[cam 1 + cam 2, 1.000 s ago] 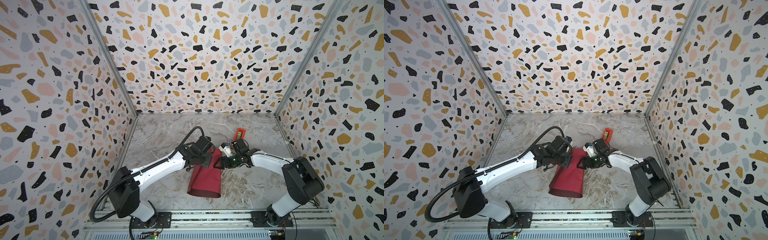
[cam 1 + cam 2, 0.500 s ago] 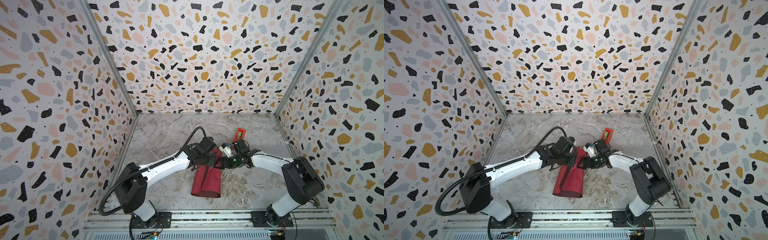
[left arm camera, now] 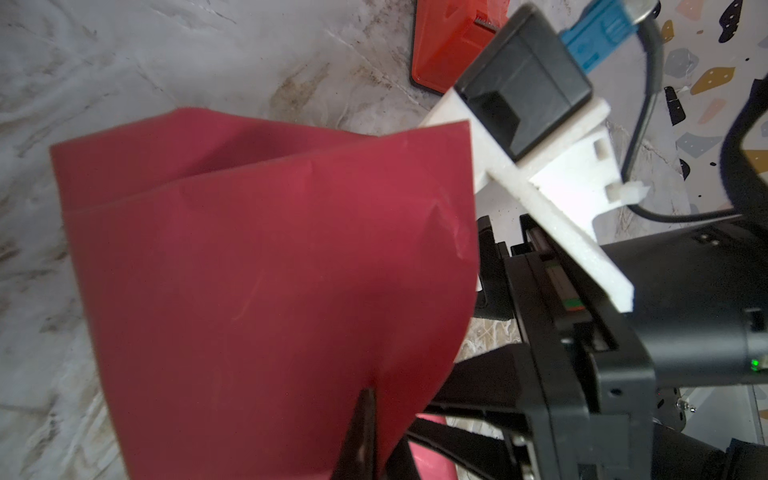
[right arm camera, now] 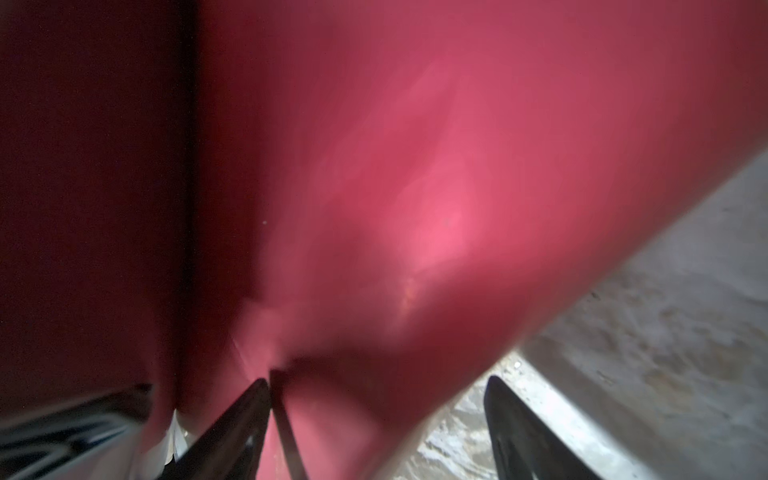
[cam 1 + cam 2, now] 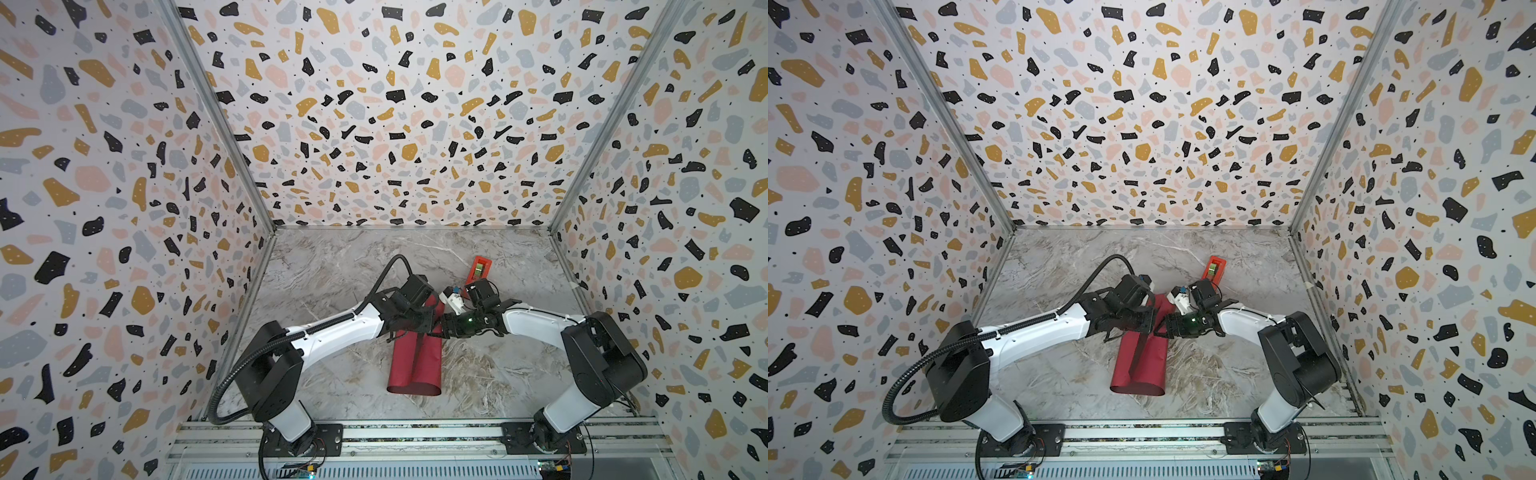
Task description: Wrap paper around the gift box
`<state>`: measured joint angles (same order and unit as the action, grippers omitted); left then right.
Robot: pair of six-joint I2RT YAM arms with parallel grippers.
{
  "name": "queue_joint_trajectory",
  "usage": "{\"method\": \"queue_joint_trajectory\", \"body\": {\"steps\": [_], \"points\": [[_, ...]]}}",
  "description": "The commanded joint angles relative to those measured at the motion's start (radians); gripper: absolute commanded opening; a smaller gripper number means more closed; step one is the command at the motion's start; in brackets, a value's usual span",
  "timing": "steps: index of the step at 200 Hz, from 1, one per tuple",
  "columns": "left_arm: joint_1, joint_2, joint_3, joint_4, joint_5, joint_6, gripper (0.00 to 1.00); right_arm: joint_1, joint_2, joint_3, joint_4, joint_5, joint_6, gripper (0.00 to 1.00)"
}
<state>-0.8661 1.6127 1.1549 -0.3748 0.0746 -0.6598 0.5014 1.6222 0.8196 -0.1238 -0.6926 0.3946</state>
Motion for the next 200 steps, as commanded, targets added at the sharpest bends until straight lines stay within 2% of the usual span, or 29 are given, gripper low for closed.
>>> {"method": "queue_joint_trajectory", "body": {"steps": [1,80,186,200], "points": [[-0.007,-0.004,-0.019,0.117,0.031,-0.048,0.0,0.007,0.036,-0.049,-0.088,0.06,-0.004,0.8],[-0.007,-0.016,-0.073,0.235,0.028,-0.131,0.0,0.006,0.033,-0.062,-0.073,0.051,0.008,0.8],[-0.007,-0.043,-0.224,0.391,-0.006,-0.218,0.0,0.006,0.02,-0.062,-0.073,0.047,0.008,0.8],[-0.007,-0.043,-0.243,0.412,-0.001,-0.258,0.0,0.006,0.018,-0.059,-0.074,0.047,0.008,0.8]]}}
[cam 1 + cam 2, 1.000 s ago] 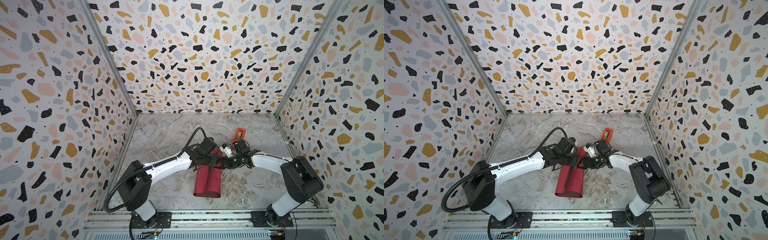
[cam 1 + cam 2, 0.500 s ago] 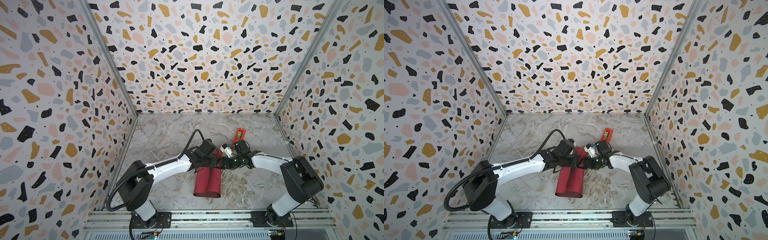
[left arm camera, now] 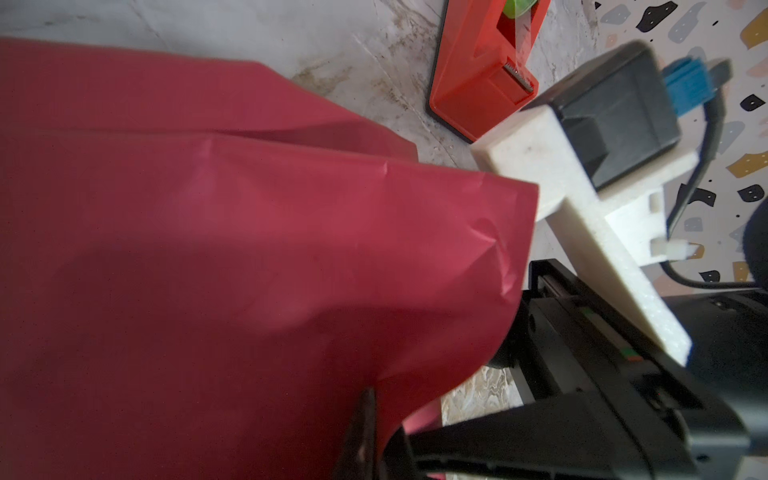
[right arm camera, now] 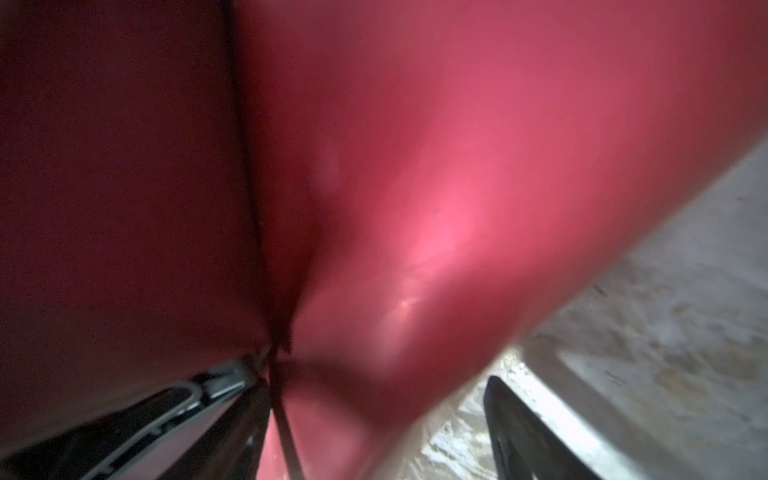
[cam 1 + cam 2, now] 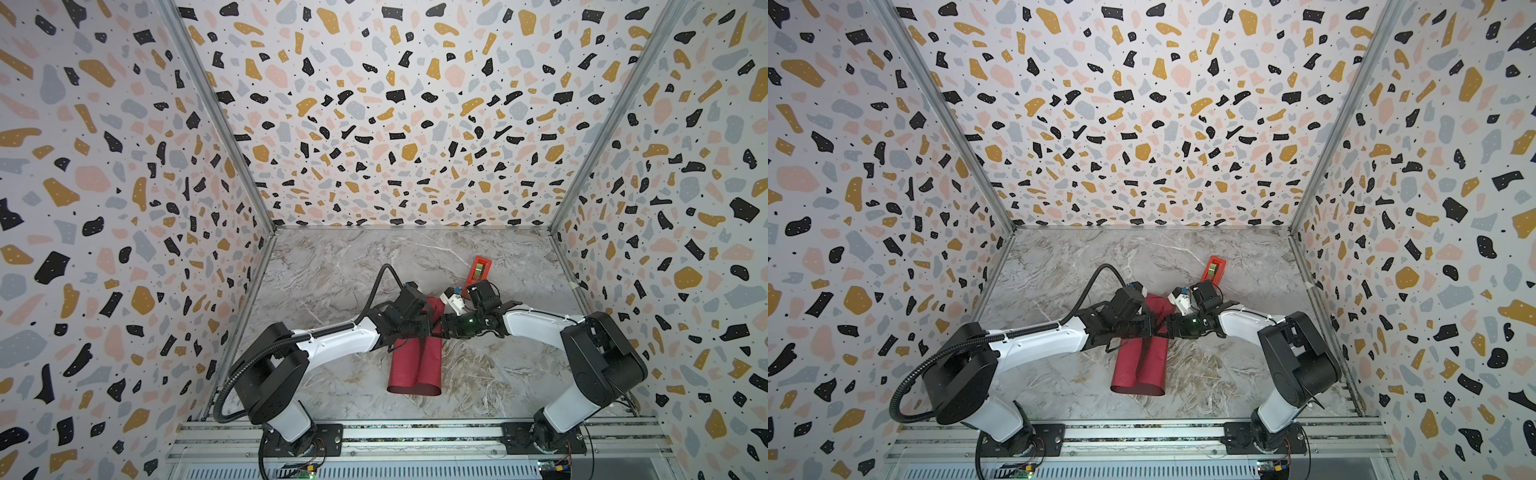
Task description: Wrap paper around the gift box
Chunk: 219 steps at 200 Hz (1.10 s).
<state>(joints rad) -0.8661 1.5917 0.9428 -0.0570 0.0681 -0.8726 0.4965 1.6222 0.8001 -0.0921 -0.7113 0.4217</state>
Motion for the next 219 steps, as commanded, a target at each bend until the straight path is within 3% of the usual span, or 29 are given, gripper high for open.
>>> {"method": "queue_joint_trajectory", "body": {"steps": [1,117,219], "points": [[-0.007,-0.022,-0.032,0.096,0.006,-0.046,0.0,0.011,0.018,-0.039,-0.106,0.065,-0.02,0.8],[-0.007,-0.027,-0.127,0.153,-0.008,-0.081,0.0,0.007,0.002,0.003,-0.133,0.062,-0.029,0.82],[-0.007,-0.038,-0.193,0.173,-0.021,-0.087,0.0,-0.031,-0.112,-0.02,-0.107,0.016,0.024,0.82]]}}
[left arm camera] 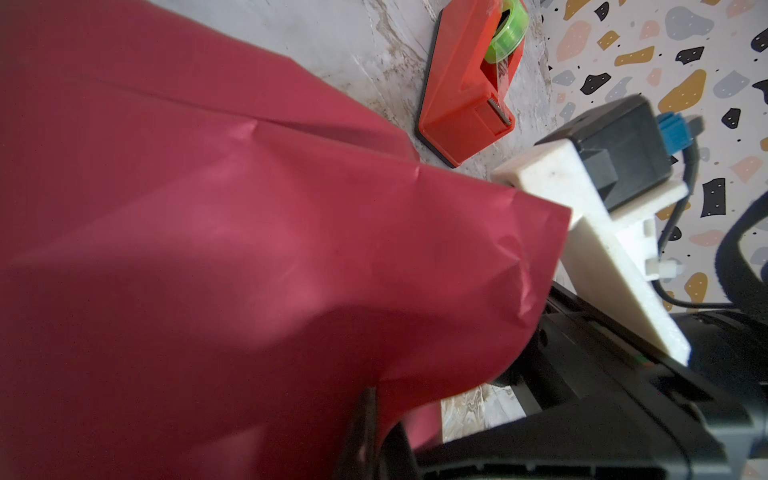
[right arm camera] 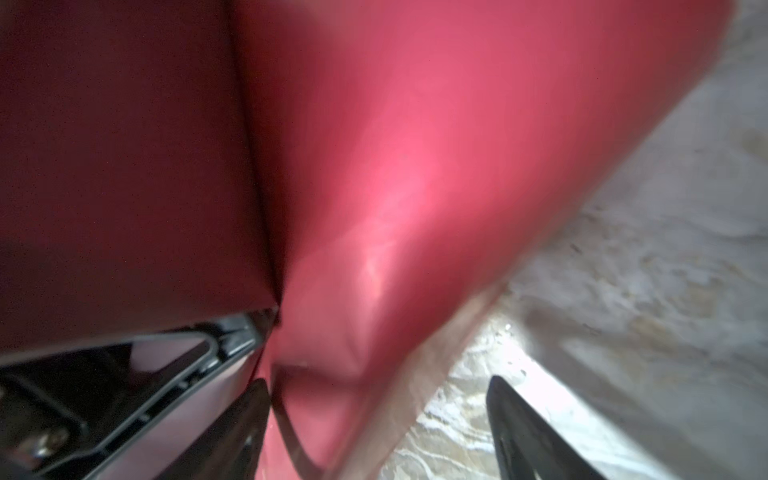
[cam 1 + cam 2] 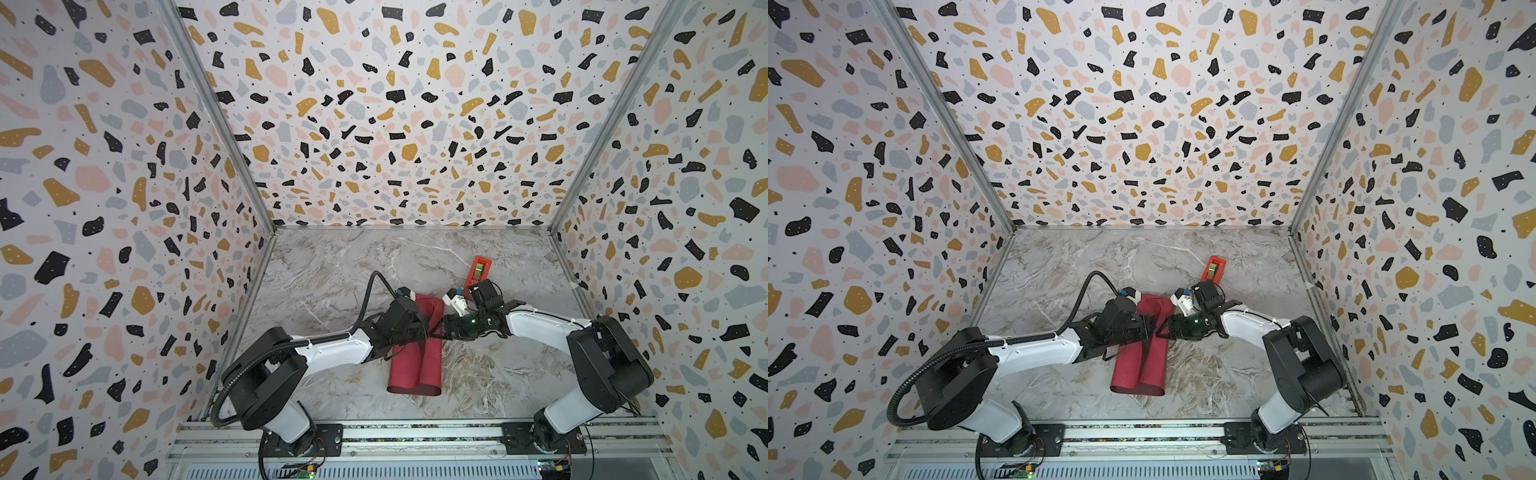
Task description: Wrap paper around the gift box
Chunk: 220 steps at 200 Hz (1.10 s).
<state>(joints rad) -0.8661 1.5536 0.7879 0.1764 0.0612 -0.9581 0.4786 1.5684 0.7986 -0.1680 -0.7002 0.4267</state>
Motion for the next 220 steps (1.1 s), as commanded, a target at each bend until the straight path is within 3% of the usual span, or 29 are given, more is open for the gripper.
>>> {"method": "queue_joint_trajectory", "body": {"steps": [1,45,162,220], "points": [[-0.007,0.0,-0.038,-0.06,-0.014,-0.002,0.0,-0.014,-0.059,-0.019,-0.031,0.005,0.019,0.82],[-0.008,0.0,-0.042,-0.051,-0.017,-0.007,0.0,-0.055,-0.103,-0.051,-0.023,0.02,0.032,0.82],[-0.035,0.046,-0.03,-0.001,-0.008,-0.036,0.4,-0.127,-0.16,-0.086,-0.056,0.063,0.008,0.82],[-0.044,0.048,-0.03,0.006,-0.008,-0.042,0.53,-0.144,-0.182,-0.077,-0.012,0.074,0.053,0.82]]}}
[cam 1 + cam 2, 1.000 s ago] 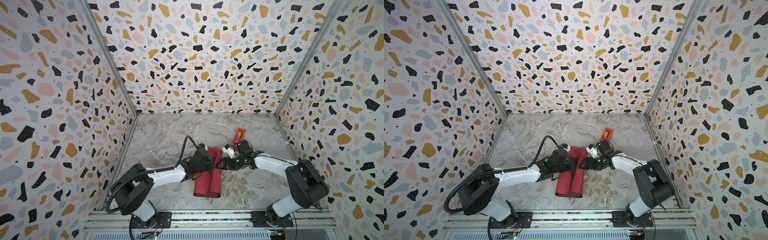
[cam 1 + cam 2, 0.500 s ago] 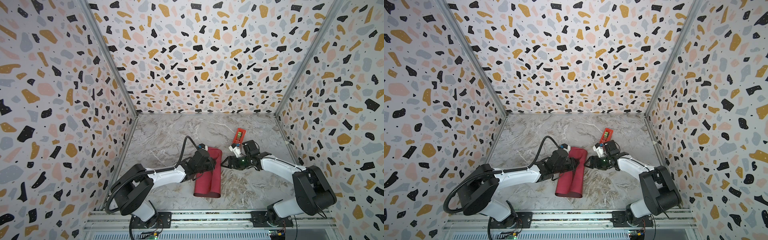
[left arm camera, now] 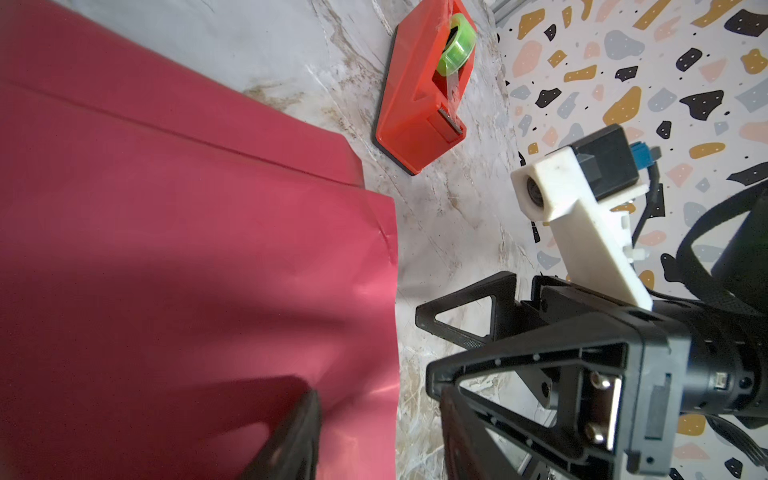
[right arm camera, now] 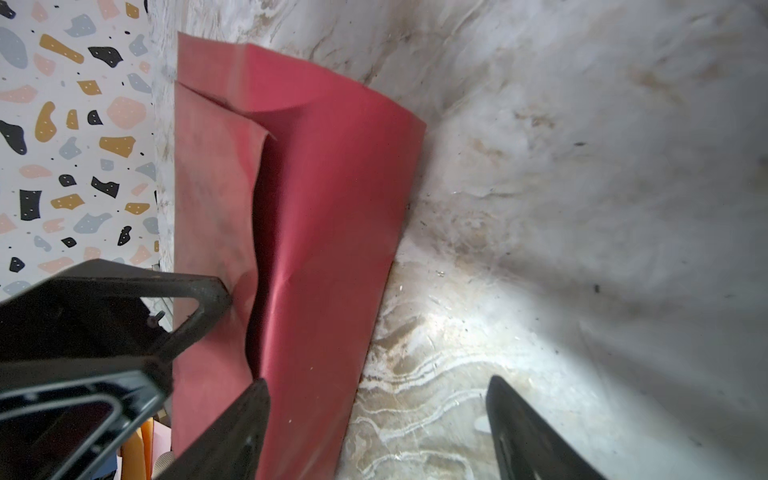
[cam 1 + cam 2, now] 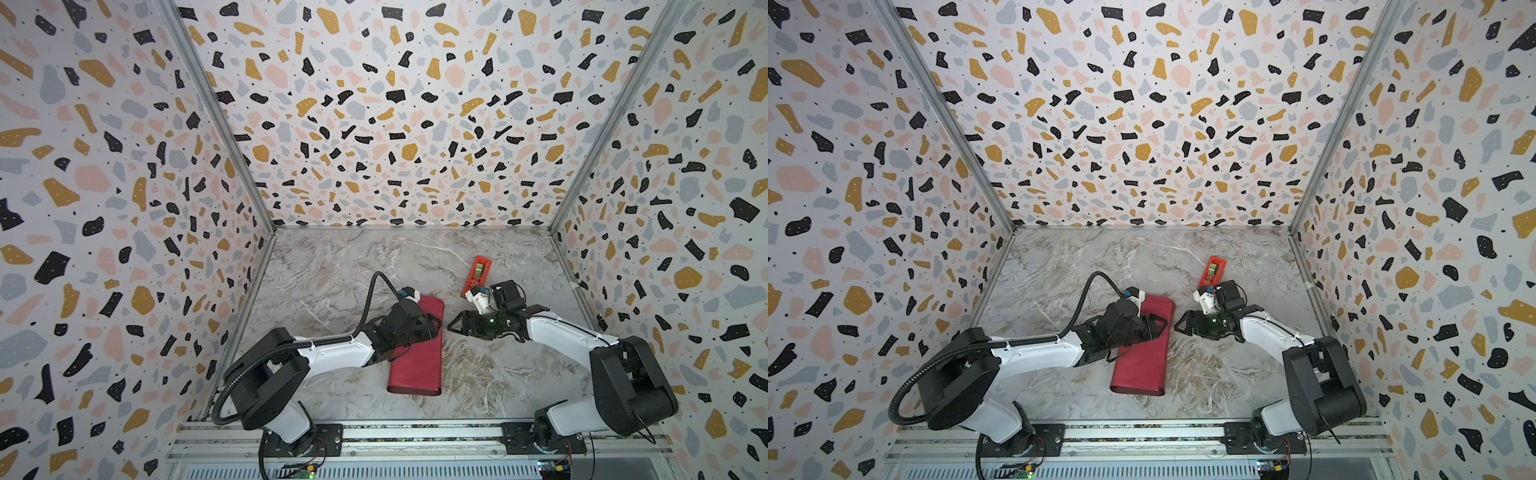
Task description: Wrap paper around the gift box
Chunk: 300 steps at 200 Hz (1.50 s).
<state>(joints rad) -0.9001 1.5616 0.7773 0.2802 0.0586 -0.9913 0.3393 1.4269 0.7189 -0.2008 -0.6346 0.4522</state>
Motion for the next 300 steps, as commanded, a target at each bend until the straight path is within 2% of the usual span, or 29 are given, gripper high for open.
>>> {"method": "queue_joint_trajectory", "body": {"steps": [1,60,131,190,224,252,285,300], "points": [[-0.01,0.04,-0.019,-0.098,-0.005,-0.009,0.53,-0.006,-0.04,0.002,0.024,0.009,0.029,0.82],[-0.01,0.022,-0.024,-0.098,-0.016,-0.009,0.55,0.026,-0.019,-0.041,0.141,-0.064,0.099,0.84],[-0.01,0.017,-0.024,-0.104,-0.02,-0.003,0.55,0.079,0.024,-0.088,0.253,-0.113,0.149,0.9],[-0.01,0.019,-0.006,-0.116,-0.019,0.007,0.56,0.08,0.097,-0.116,0.271,-0.107,0.124,0.88],[-0.01,0.006,0.055,-0.167,-0.021,0.048,0.56,0.063,0.13,-0.146,0.252,-0.085,0.093,0.87],[-0.01,-0.043,0.131,-0.242,-0.057,0.099,0.58,0.058,0.138,-0.165,0.243,-0.063,0.075,0.86],[-0.003,-0.148,0.183,-0.377,-0.204,0.205,0.6,0.058,0.138,-0.169,0.237,-0.057,0.071,0.86],[0.022,-0.201,0.161,-0.42,-0.226,0.25,0.64,0.058,0.138,-0.164,0.233,-0.057,0.068,0.86]]}}
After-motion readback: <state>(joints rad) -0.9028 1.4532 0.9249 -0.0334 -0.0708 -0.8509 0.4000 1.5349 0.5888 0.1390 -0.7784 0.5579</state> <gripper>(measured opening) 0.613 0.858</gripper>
